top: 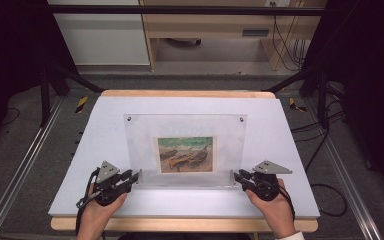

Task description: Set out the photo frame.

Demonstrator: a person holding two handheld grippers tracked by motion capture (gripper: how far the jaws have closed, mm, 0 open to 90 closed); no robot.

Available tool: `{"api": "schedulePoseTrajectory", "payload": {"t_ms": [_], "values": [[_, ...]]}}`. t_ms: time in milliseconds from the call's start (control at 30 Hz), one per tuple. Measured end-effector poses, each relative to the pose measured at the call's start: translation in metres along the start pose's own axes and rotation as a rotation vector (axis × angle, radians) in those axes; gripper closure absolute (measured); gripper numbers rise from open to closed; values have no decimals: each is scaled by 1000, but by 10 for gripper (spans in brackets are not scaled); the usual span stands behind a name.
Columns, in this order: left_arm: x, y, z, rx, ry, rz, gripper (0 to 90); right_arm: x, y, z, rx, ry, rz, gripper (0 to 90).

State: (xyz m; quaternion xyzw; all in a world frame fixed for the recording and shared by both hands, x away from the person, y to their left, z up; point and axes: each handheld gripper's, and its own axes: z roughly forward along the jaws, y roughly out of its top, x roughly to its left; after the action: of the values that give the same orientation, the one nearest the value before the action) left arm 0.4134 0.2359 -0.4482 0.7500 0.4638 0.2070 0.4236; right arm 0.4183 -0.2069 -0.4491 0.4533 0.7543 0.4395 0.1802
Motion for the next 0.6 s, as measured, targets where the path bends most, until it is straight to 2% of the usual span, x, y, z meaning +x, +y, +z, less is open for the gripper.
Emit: {"api": "schedulePoseTrajectory", "payload": {"t_ms": [600], "values": [[0,0,0,5,2,7,691,1,0,0,3,-1,3,724]]}}
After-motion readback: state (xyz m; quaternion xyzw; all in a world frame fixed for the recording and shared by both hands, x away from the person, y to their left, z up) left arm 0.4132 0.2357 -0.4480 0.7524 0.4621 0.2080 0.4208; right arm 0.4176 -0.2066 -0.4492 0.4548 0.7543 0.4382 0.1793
